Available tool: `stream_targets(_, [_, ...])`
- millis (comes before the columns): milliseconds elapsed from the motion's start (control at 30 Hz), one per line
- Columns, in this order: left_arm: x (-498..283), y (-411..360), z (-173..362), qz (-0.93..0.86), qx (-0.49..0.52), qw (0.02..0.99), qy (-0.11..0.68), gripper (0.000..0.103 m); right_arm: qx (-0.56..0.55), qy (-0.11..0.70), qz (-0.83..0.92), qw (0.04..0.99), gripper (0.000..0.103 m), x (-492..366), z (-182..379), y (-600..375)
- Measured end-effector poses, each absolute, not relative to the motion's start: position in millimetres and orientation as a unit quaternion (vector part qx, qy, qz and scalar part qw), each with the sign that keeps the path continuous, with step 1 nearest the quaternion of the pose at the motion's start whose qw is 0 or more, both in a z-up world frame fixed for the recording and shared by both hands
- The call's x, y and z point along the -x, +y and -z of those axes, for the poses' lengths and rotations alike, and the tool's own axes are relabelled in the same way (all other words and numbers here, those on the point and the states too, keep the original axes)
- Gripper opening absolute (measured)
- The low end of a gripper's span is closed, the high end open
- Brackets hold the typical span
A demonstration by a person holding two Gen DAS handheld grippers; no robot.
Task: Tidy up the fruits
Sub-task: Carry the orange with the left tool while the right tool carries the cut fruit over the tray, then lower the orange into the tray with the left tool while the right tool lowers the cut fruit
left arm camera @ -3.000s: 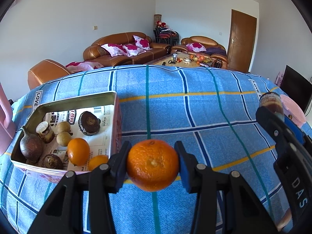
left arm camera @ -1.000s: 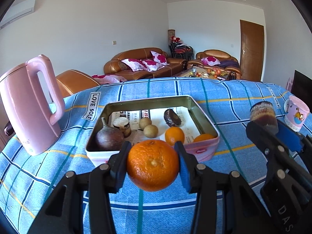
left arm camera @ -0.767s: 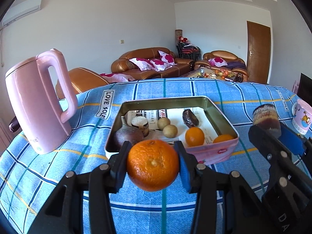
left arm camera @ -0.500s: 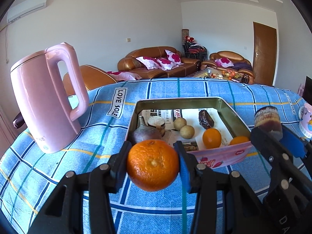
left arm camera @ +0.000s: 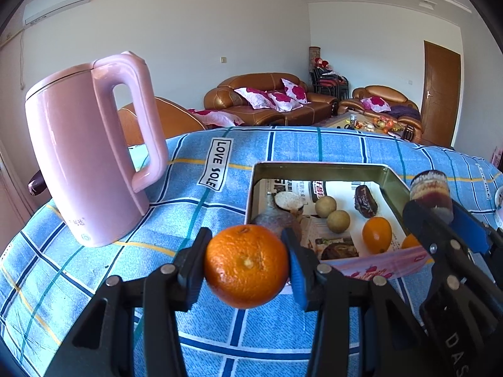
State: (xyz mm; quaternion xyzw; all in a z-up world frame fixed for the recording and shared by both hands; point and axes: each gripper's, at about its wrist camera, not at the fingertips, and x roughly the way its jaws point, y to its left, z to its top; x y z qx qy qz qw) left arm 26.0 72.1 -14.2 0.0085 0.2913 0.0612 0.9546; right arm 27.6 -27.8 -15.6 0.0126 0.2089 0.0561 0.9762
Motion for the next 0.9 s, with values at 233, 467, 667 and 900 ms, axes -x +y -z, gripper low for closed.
stream_targets(233, [-33,80,17,-0.069,0.002,0.951,0.301,0.047,-0.003,0.200,-0.051,0.979,0.041,-45,15,-17])
stream_targets(467, [-38,70,17,-0.071,-0.018,0.951,0.299,0.047,-0.004,0.190,-0.049,0.981,0.041,-55,12,-20])
stream_targets(667, [-49,56,13,-0.063,-0.034,0.951,0.299,0.047,-0.006,0.188,-0.041,0.981,0.041,-61,12,-32])
stream_targets(900, [-69,40,9,-0.048,-0.041,0.952,0.301,0.047,-0.038,0.192,-0.017,0.980,0.041,-72,9,-58])
